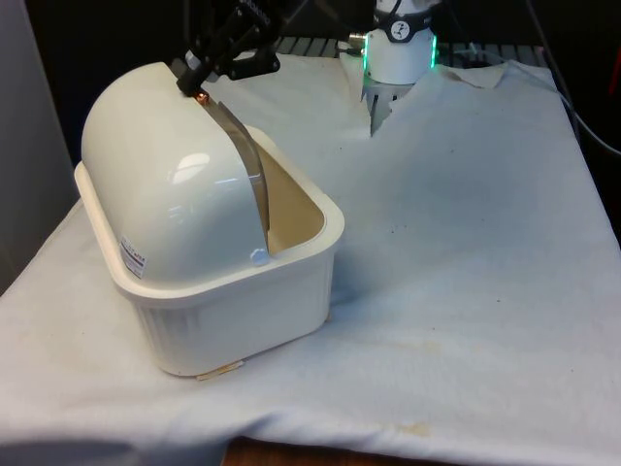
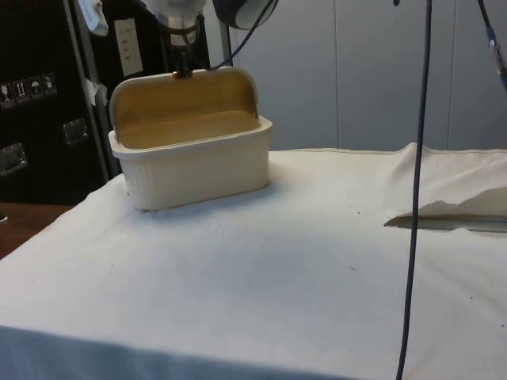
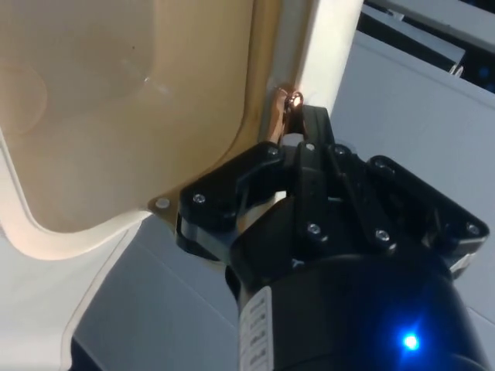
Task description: Open the lid, then close it.
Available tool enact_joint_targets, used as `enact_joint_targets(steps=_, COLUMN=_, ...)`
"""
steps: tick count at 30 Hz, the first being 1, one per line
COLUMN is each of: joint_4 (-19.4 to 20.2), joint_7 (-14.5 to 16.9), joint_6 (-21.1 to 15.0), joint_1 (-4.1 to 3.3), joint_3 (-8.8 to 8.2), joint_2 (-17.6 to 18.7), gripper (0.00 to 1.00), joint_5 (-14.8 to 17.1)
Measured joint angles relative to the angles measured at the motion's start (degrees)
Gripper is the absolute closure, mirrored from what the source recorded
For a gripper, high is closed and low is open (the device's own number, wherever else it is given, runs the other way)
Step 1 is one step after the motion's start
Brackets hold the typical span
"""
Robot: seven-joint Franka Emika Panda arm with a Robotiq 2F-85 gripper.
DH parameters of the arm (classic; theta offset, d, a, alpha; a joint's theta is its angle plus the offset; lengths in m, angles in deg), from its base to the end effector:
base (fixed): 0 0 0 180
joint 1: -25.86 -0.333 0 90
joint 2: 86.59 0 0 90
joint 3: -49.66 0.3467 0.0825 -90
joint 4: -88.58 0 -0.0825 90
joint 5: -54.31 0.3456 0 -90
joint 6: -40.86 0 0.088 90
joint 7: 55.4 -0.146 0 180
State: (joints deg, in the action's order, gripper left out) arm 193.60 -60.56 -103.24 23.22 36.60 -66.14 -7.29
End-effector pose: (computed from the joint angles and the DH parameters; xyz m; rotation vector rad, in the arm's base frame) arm 0.6511 -0.1180 0.3980 2.2029 0.6429 0.2848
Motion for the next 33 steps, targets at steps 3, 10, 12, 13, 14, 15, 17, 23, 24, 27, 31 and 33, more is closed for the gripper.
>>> enact_joint_targets(steps=3, joint_4=-0.2, joint_7=1.2, joint_6=0.0, joint_1=0.00, joint_3=0.00, joint_2=-0.1, gripper=1.00, joint_5=1.8)
enact_joint_targets(steps=10, joint_4=-0.2, joint_7=3.3, joint_6=0.0, joint_1=-0.06, joint_3=0.06, joint_2=-0.2, gripper=1.00, joint_5=5.1)
enact_joint_targets(steps=12, joint_4=-0.2, joint_7=4.2, joint_6=0.0, joint_1=-0.06, joint_3=0.17, joint_2=-0.2, gripper=1.00, joint_5=6.8)
enact_joint_targets(steps=13, joint_4=-0.2, joint_7=4.6, joint_6=0.0, joint_1=-0.06, joint_3=0.23, joint_2=-0.2, gripper=1.00, joint_5=7.5)
enact_joint_targets(steps=14, joint_4=-0.2, joint_7=4.6, joint_6=0.0, joint_1=-0.06, joint_3=0.23, joint_2=-0.2, gripper=1.00, joint_5=7.5)
enact_joint_targets(steps=15, joint_4=-0.2, joint_7=5.0, joint_6=0.0, joint_1=-0.06, joint_3=0.23, joint_2=-0.2, gripper=1.00, joint_5=8.1)
enact_joint_targets(steps=17, joint_4=-0.2, joint_7=5.7, joint_6=0.0, joint_1=-0.06, joint_3=0.29, joint_2=-0.2, gripper=1.00, joint_5=9.2)
enact_joint_targets(steps=23, joint_4=-0.2, joint_7=7.1, joint_6=0.1, joint_1=-0.06, joint_3=0.40, joint_2=-0.3, gripper=1.00, joint_5=11.7)
enact_joint_targets(steps=24, joint_4=-0.2, joint_7=7.4, joint_6=0.1, joint_1=-0.06, joint_3=0.46, joint_2=-0.3, gripper=1.00, joint_5=12.3)
enact_joint_targets(steps=27, joint_4=-0.2, joint_7=8.7, joint_6=0.3, joint_1=-0.17, joint_3=0.63, joint_2=-0.3, gripper=1.00, joint_5=14.3)
enact_joint_targets(steps=31, joint_4=-0.2, joint_7=9.9, joint_6=0.9, joint_1=-0.29, joint_3=0.80, joint_2=-0.5, gripper=1.00, joint_5=16.5)
enact_joint_targets(steps=33, joint_4=-0.2, joint_7=10.3, joint_6=1.0, joint_1=-0.34, joint_3=0.86, joint_2=-0.5, gripper=1.00, joint_5=17.0)
